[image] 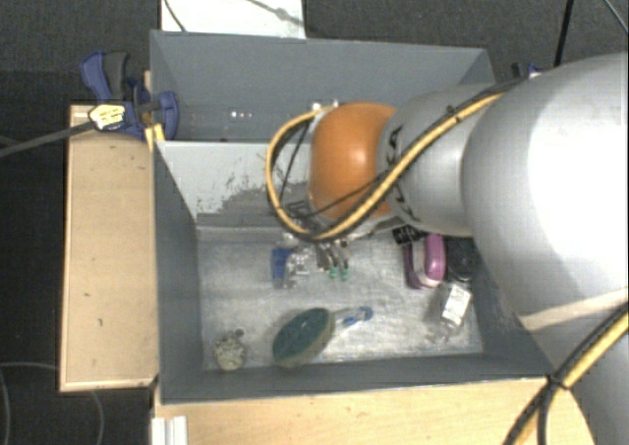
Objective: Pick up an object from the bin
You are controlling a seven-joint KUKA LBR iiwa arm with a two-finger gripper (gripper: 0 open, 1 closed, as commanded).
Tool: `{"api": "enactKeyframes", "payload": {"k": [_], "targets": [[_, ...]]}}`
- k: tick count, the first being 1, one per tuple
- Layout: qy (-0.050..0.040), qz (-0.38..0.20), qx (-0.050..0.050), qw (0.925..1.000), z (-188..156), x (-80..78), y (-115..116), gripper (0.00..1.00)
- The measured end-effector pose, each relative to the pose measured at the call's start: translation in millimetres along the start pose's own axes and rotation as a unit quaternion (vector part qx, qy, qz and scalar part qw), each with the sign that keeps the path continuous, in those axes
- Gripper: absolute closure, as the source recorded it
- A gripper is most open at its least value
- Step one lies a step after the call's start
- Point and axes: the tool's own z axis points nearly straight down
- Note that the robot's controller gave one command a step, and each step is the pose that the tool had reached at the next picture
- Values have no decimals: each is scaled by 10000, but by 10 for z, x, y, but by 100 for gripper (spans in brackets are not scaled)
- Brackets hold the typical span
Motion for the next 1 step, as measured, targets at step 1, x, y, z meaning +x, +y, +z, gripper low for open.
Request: {"api": "enactKeyframes", "payload": {"k": [1], "targets": [[15, 41, 4, 10000, -2429, 71, -34, 100]]}}
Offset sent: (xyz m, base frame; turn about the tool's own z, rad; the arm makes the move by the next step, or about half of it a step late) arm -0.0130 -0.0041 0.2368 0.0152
